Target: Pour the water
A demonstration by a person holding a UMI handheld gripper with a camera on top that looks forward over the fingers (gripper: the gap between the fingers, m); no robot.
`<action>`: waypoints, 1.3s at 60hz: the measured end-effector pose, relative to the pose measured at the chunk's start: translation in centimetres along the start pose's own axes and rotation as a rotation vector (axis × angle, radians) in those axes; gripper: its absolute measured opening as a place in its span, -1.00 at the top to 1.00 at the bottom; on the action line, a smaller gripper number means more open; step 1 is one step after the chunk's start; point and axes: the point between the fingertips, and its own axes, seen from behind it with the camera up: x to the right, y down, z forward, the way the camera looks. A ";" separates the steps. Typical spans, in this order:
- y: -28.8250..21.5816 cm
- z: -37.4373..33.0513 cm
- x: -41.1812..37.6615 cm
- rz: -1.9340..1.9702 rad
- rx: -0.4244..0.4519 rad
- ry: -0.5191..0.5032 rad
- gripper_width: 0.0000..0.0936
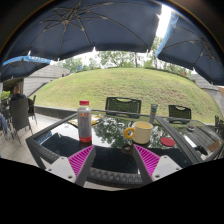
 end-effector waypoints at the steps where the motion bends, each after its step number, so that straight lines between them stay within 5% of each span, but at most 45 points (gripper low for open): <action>1: 0.0 0.1 0.1 0.001 0.000 0.003 -0.71; 17: -2.3 2.1 -0.4 -0.012 0.064 -0.019 -0.71; 36: -6.9 13.6 -10.8 0.016 0.095 -0.158 -0.71; 46: -7.7 19.6 -12.7 0.031 0.103 -0.091 -0.70; 49: -7.8 20.9 -13.0 0.043 0.107 -0.075 -0.54; 51: -7.9 21.2 -12.1 0.036 0.113 -0.037 -0.07; 60: -8.1 21.4 -11.4 0.060 0.144 0.027 0.23; 78: -10.9 21.4 -8.0 0.285 0.207 -0.017 0.33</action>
